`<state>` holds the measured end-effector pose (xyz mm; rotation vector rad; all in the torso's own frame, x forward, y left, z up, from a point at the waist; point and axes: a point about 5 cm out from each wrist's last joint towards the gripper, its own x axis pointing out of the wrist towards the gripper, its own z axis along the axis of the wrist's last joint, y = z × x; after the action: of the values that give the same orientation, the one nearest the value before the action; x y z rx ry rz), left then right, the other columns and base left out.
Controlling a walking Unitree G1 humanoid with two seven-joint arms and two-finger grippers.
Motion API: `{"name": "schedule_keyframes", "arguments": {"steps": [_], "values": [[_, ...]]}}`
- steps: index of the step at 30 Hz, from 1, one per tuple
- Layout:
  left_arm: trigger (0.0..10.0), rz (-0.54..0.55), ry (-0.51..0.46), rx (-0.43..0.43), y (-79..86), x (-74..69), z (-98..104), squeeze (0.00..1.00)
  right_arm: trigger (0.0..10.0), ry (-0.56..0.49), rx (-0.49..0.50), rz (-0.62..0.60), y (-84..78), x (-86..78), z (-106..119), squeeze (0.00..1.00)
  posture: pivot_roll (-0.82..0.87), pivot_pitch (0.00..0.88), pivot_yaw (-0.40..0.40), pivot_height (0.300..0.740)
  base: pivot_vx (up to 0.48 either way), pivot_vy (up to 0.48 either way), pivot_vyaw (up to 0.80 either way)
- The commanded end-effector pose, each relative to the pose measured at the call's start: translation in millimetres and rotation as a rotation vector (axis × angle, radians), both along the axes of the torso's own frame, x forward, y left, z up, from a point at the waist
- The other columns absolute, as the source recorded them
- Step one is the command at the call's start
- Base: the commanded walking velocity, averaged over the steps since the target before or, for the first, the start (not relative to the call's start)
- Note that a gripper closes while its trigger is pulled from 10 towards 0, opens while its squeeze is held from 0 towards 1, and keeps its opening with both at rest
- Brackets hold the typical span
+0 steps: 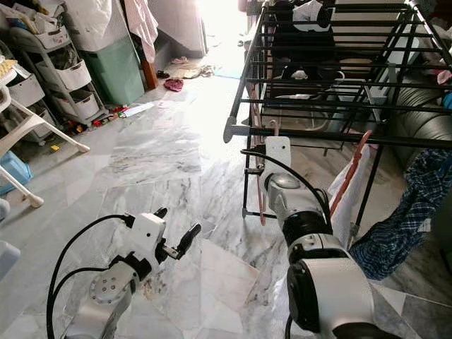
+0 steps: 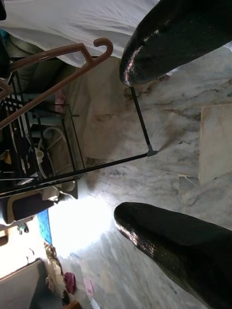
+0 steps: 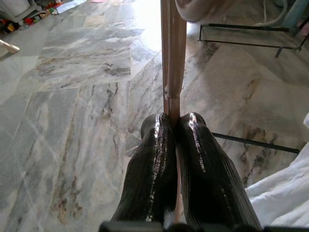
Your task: Hang hanger
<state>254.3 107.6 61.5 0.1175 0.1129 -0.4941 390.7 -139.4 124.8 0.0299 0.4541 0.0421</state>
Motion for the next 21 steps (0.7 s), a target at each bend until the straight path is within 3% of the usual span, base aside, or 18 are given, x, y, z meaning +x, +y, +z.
{"name": "schedule_keyframes", "arguments": {"steps": [1,5,7,21], "values": [[10.0,-0.002,-0.006,0.018,3.2,-1.0,2.2,0.0,10.0,-0.065,0.019,-0.006,2.4,8.6,18.6,0.0,0.02,0.015,0.067,0.74,0.0,0.0,0.0],[10.0,-0.046,-0.018,-0.012,0.5,-4.5,6.7,0.0,10.0,-0.055,0.027,-0.025,0.5,8.5,15.4,0.0,0.03,0.017,0.07,0.74,0.0,0.0,0.0],[10.0,-0.122,-0.005,-0.076,-5.5,-10.3,10.8,0.0,10.0,-0.053,0.024,-0.033,-1.3,8.6,14.4,0.0,0.03,0.019,0.071,0.74,0.0,0.0,0.0],[10.0,-0.18,-0.001,-0.055,-4.3,-19.0,12.0,0.0,10.0,-0.024,0.049,-0.035,-1.8,7.2,8.7,0.0,0.07,0.027,0.075,0.74,0.0,0.0,0.0]]}}
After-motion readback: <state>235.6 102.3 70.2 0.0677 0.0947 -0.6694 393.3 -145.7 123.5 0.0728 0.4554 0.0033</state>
